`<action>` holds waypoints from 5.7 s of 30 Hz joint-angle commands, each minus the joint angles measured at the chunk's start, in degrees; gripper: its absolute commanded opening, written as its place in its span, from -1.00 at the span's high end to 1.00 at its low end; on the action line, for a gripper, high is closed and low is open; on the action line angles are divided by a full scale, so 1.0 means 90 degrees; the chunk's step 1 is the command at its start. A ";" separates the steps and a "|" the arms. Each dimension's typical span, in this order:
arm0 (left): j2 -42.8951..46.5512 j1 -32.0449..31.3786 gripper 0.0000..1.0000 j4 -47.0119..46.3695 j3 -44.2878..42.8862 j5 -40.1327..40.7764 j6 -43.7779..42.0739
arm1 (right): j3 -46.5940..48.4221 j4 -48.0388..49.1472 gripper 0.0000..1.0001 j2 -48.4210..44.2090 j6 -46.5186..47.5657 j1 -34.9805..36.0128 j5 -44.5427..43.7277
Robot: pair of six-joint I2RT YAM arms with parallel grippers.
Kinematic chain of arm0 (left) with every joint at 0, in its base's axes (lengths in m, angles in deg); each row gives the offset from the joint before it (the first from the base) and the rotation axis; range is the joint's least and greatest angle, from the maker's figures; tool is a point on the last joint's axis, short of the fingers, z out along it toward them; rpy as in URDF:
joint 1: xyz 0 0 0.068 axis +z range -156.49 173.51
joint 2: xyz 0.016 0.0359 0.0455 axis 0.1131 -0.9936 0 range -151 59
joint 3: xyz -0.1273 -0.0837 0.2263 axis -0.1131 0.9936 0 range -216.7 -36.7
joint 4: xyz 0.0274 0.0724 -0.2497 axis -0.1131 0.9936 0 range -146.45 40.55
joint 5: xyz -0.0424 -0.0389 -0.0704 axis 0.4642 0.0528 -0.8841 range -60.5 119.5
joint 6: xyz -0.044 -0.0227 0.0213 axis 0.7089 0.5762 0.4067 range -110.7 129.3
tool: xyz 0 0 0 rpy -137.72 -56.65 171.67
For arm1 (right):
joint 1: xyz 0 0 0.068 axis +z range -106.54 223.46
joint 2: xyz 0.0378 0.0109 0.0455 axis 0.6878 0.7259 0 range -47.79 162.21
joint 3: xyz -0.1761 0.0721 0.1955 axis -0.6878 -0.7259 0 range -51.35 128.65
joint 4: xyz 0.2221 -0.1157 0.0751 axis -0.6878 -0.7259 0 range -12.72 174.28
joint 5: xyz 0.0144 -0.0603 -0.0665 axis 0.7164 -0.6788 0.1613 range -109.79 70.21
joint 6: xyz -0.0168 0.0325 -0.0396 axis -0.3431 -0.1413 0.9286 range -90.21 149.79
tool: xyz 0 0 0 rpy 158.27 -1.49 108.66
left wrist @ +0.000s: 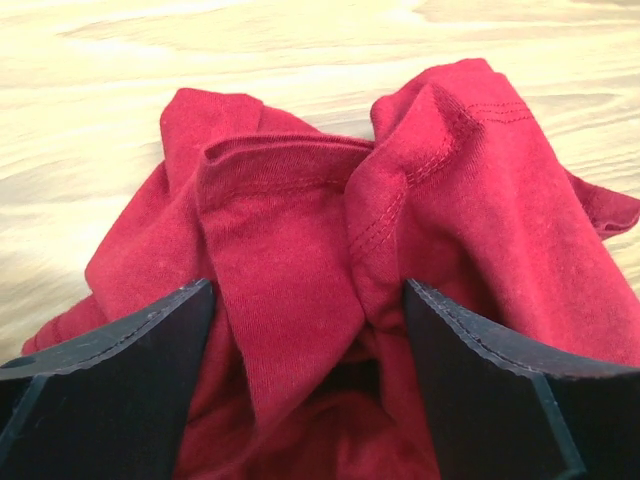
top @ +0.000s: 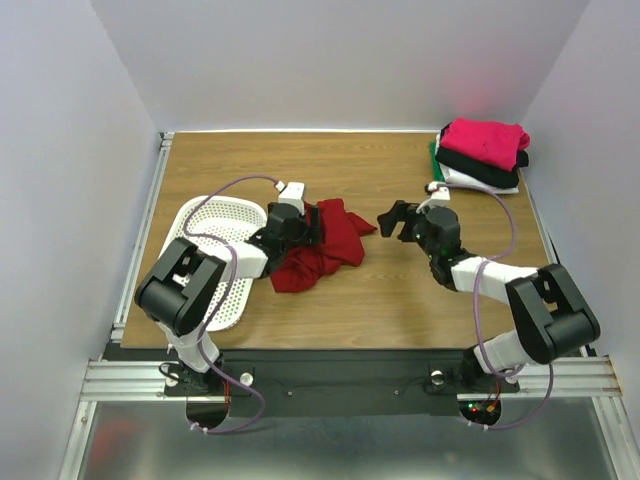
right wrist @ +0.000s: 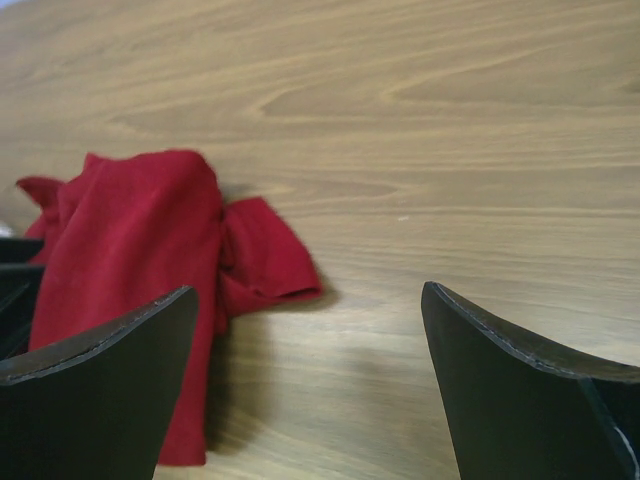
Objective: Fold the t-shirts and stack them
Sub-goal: Move the tshirt to the center of the board, then flatten the tshirt out
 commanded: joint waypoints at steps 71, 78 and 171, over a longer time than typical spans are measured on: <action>0.3731 0.1143 1.00 -0.0638 0.0580 0.1554 -0.0740 | 0.0681 -0.2316 0.76 -0.3065 0.0998 0.1271 -0.4818; 0.3009 0.1202 1.00 -0.0492 0.0552 0.0989 -0.0672 | 0.0608 -0.2346 -0.89 -0.2629 0.0674 0.1261 -0.5484; 0.1201 0.1564 1.00 -0.0277 -0.0864 0.0217 -0.0974 | 0.3685 -0.3059 0.99 0.2706 0.0741 0.0148 -0.1020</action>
